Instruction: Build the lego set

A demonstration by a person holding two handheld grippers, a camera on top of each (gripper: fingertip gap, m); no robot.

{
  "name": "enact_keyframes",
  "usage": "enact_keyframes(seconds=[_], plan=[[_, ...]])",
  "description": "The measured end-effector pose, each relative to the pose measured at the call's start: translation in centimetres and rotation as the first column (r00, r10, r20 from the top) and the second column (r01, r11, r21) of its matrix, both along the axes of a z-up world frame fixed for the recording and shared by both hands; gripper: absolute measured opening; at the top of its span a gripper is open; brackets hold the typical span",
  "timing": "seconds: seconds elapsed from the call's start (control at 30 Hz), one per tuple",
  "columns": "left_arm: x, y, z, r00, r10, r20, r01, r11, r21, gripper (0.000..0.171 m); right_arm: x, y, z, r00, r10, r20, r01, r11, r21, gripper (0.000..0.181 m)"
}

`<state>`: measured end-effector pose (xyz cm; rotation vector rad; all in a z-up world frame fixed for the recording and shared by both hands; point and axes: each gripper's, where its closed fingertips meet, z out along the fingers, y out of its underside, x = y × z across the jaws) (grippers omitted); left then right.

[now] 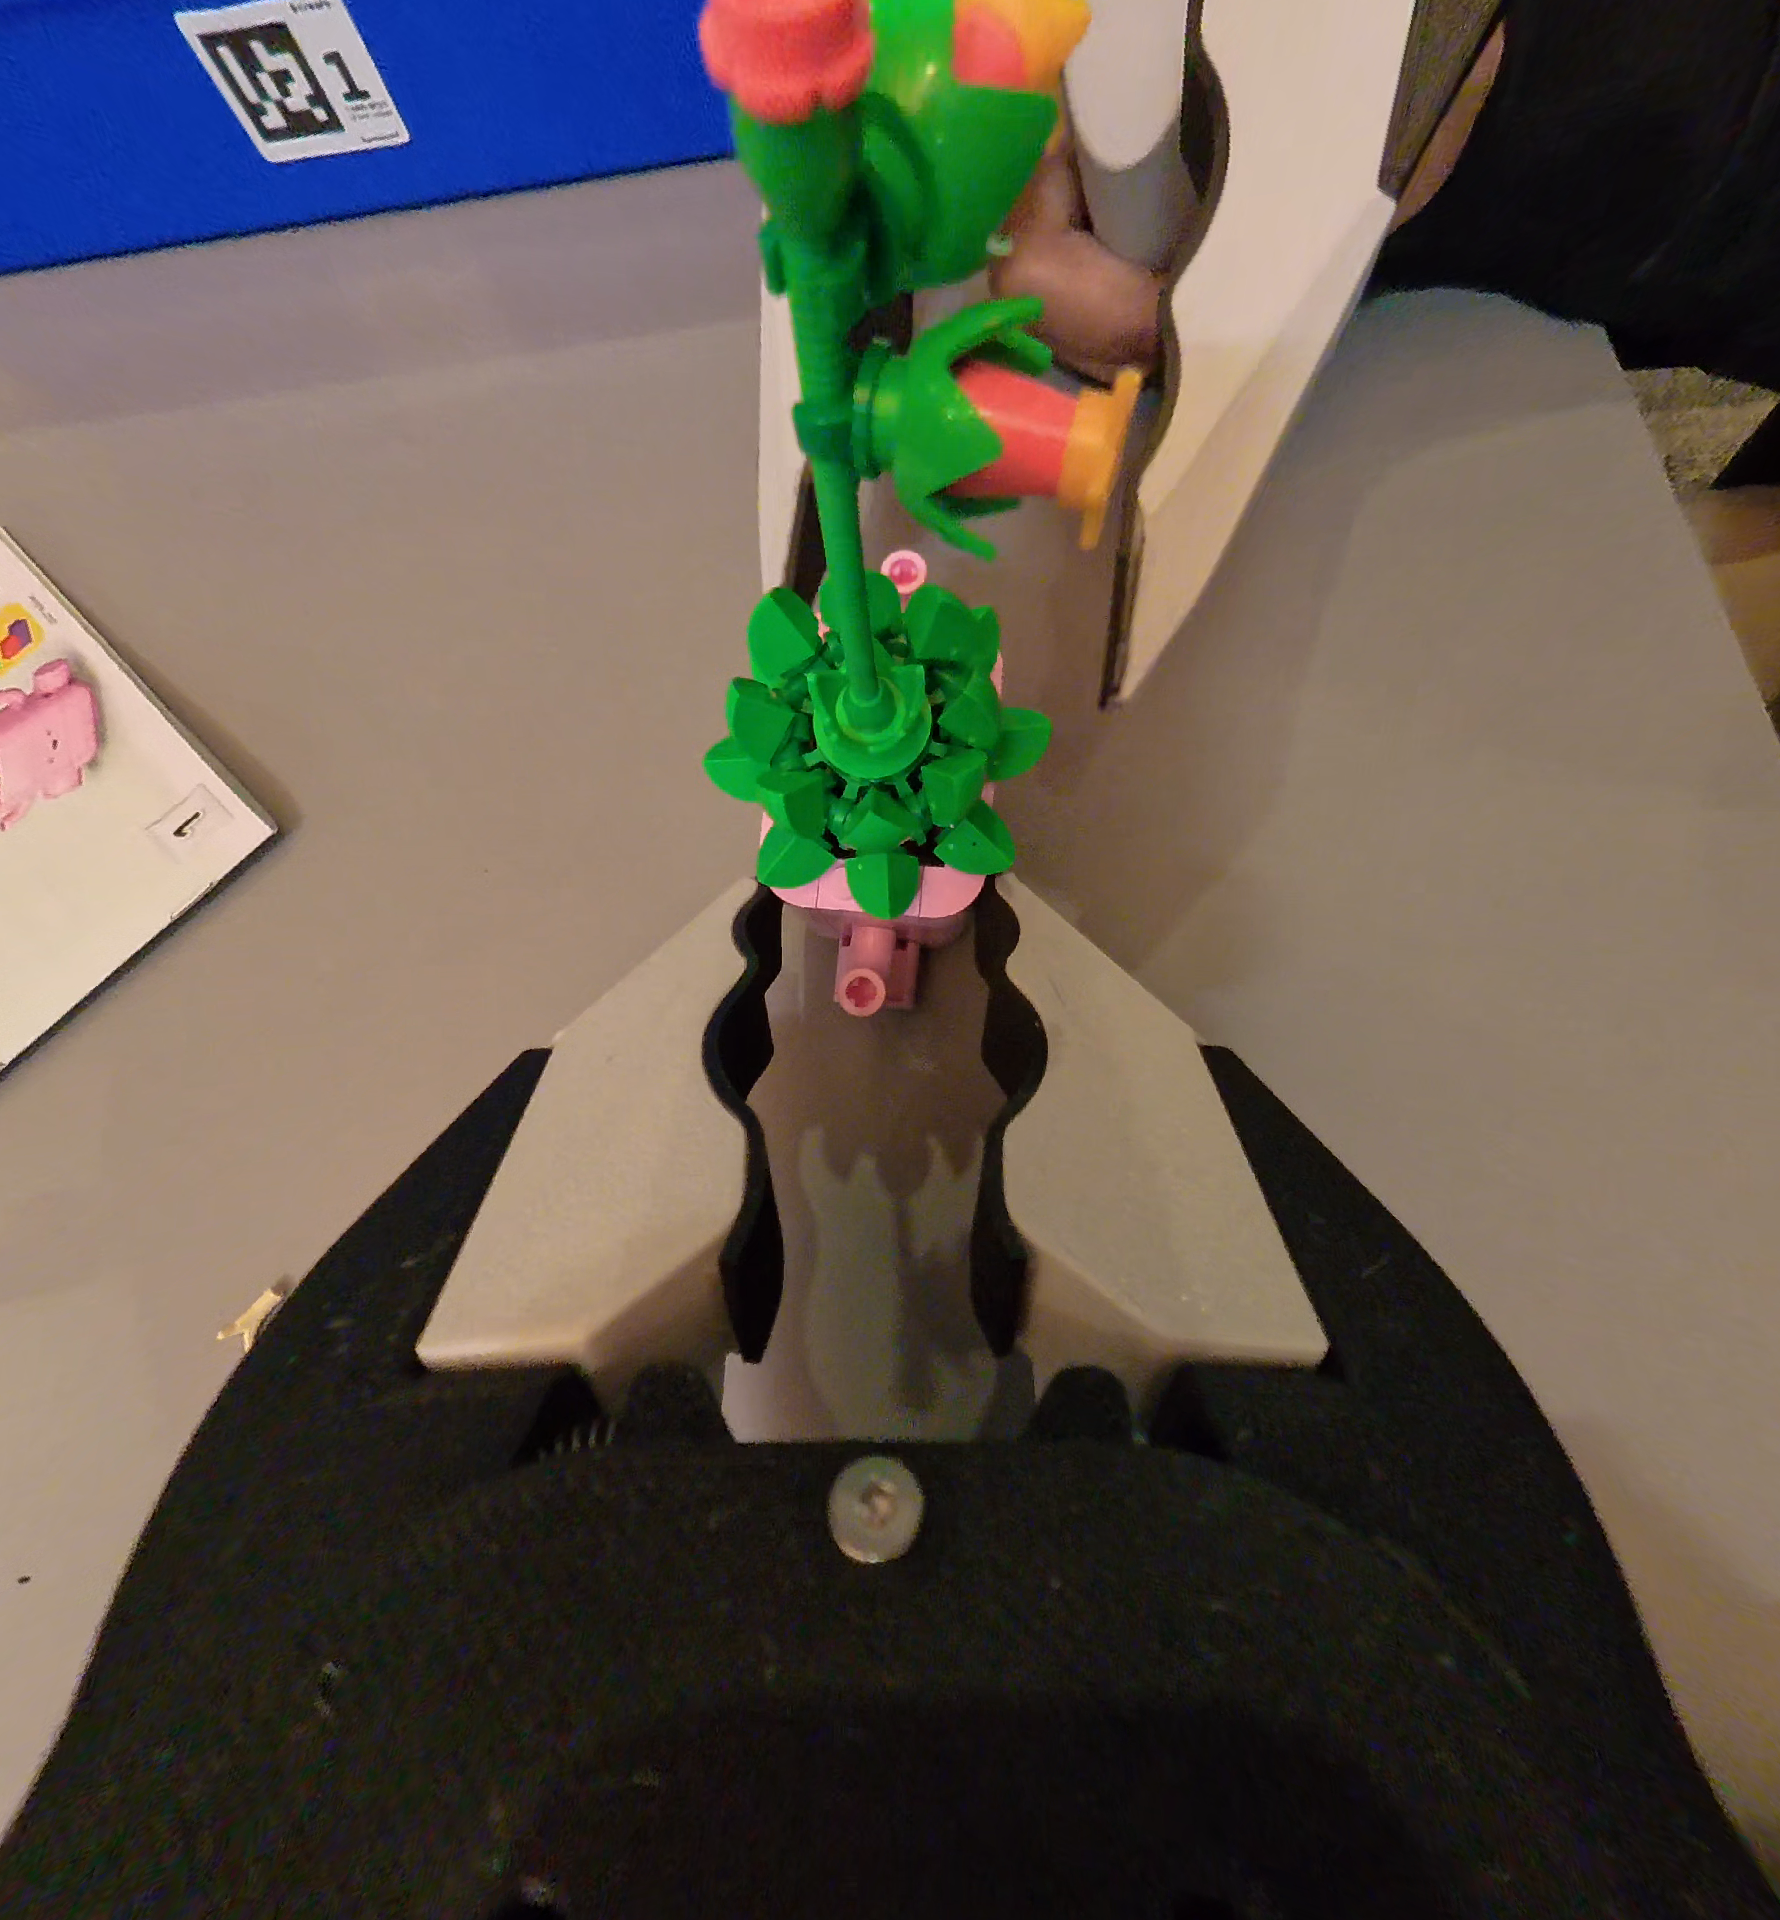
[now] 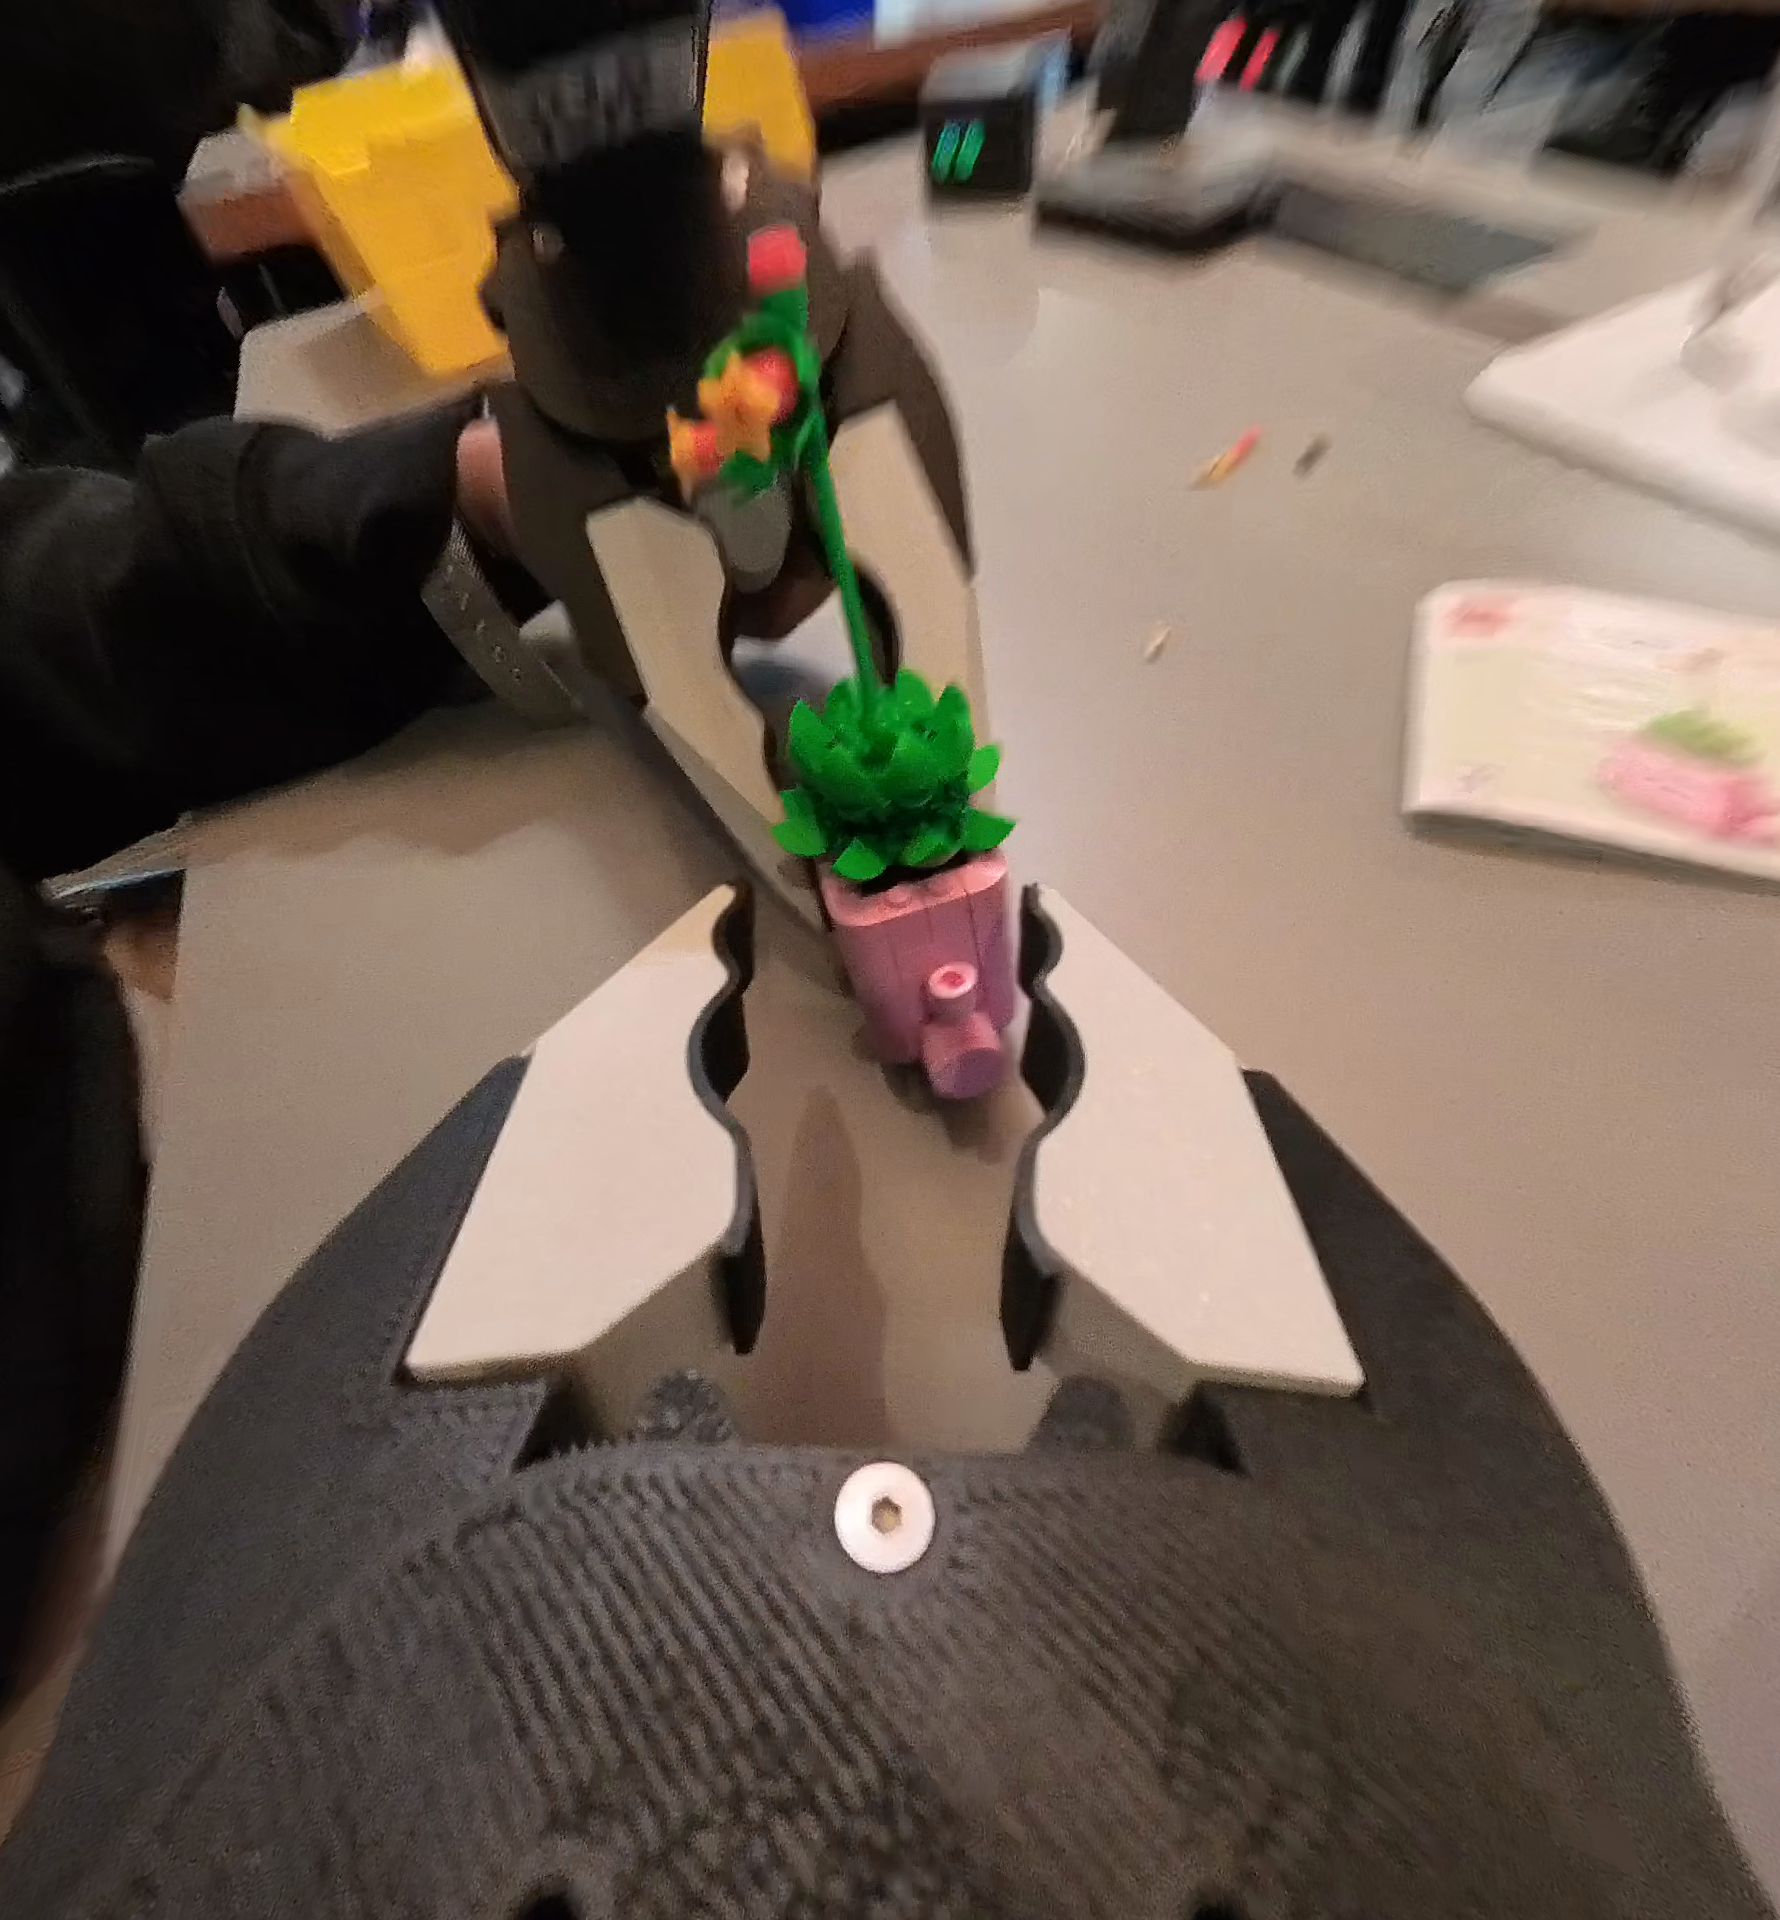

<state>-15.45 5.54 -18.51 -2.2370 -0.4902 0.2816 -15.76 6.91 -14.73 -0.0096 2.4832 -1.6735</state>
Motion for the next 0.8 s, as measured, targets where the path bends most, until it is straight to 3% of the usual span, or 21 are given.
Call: enact_keyframes(seconds=[0.33,0.8], plan=[[-0.2,0.0,0.0,1.000,0.008,0.014,-0.008,1.000,0.007,0.036,-0.1,0.5,2.0,0.992,-0.024,-0.126,0.007,0.991,-0.137,0.014],[-0.3,0.0,0.0,1.000,0.017,0.024,-0.017,1.000,0.005,0.036,0.3,-0.2,1.2,0.988,-0.022,-0.153,0.009,0.996,-0.090,0.000]])
